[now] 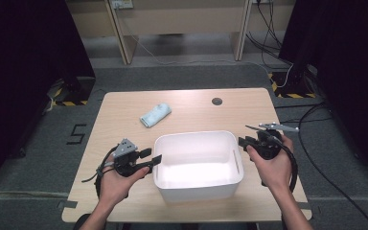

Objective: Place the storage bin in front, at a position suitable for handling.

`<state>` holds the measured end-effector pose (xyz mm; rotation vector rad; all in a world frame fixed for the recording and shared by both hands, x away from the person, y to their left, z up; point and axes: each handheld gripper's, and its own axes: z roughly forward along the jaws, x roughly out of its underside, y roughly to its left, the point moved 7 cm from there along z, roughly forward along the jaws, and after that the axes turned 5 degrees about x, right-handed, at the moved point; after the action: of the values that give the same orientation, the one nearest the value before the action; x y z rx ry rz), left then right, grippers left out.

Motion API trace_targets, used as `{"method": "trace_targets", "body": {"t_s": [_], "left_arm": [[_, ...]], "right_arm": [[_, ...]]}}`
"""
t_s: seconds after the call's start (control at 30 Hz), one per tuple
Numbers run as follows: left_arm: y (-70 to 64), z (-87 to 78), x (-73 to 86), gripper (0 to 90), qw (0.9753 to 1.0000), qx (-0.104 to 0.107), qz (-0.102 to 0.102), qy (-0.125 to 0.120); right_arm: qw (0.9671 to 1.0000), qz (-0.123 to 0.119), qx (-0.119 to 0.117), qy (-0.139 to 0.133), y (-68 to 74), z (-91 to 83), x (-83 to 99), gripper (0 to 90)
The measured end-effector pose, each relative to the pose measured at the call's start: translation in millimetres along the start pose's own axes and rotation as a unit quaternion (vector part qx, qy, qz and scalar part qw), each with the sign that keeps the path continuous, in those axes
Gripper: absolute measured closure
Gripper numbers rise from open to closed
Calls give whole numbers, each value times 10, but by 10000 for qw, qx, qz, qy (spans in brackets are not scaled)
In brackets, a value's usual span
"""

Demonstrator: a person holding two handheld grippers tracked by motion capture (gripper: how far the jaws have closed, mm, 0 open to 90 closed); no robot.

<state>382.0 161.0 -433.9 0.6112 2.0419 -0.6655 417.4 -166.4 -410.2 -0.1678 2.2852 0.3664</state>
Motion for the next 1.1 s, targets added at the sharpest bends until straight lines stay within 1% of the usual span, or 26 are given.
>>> {"method": "trace_targets", "body": {"t_s": [0.03, 0.07, 0.13, 0.17, 0.2, 0.23, 0.27, 0.3, 0.33, 0.37, 0.43, 0.47, 0.53, 0.57, 0.63, 0.73, 0.77, 0.8, 0.83, 0.87, 0.97, 1.07, 1.1], "left_arm": [[3, 17, 4, 494, 10000, -32, 4, 34], [7, 27, 5, 512, 10000, -57, 19, 57], [9, 38, 3, 524, 9999, -88, 4, 93], [19, 55, 5, 548, 9998, -133, -12, 139], [19, 55, 5, 553, 9998, -133, -12, 139], [30, 73, 16, 565, 9996, -182, 13, 200], [30, 73, 16, 578, 9996, -182, 13, 200], [26, 98, 25, 587, 9996, -149, -10, 237], [26, 105, 23, 592, 9995, -174, 11, 248], [27, 108, 20, 592, 9995, -201, 25, 260], [31, 113, 12, 597, 9993, -239, 46, 269], [42, 125, 0, 606, 9992, -269, 41, 290], [50, 139, -7, 605, 9992, -276, 27, 283], [59, 149, -14, 606, 9991, -281, 14, 302], [79, 172, -37, 609, 9989, -325, 29, 325], [103, 223, -79, 616, 9983, -412, 116, 387], [138, 277, -121, 619, 9982, -429, 111, 403], [138, 277, -121, 623, 9982, -429, 111, 403], [194, 336, -174, 628, 9979, -448, 139, 453], [194, 336, -174, 633, 9979, -448, 139, 453], [310, 443, -271, 652, 9977, -459, 119, 487], [416, 557, -361, 660, 9977, -461, 142, 477], [454, 615, -403, 663, 9976, -465, 173, 488]], "right_arm": [[10000, -2, -22, 18, 15, 2, 6, 679], [9999, -88, -79, 73, 59, 7, 28, 683], [9998, -115, -93, 90, 74, 7, 35, 686], [9995, -183, -120, 206, 116, 13, 64, 696], [9995, -183, -120, 206, 116, 13, 64, 696], [9985, -309, -101, 440, 154, 37, 114, 731], [9985, -309, -101, 440, 154, 37, 114, 731], [9969, -460, 61, 638, 166, 69, 160, 771], [9962, -483, 108, 711, 171, 85, 174, 793], [9958, -487, 134, 765, 165, 102, 184, 803], [9956, -497, 151, 781, 160, 117, 187, 804], [9954, -420, 176, 841, 159, 134, 189, 812], [9953, -417, 213, 845, 163, 141, 182, 817], [9950, -452, 318, 833, 165, 154, 170, 825], [9950, -453, 343, 824, 168, 161, 164, 829], [9957, -300, 450, 750, 151, 210, 120, 842], [9958, -280, 480, 721, 141, 227, 104, 844], [9958, -280, 480, 721, 141, 227, 104, 844], [9958, -243, 549, 689, 127, 257, 74, 846], [9958, -243, 549, 689, 127, 257, 74, 846], [9957, -128, 653, 651, 100, 353, -18, 843], [9956, -120, 681, 627, 79, 405, -66, 840], [9952, -129, 751, 609, 55, 447, -109, 840]]}}
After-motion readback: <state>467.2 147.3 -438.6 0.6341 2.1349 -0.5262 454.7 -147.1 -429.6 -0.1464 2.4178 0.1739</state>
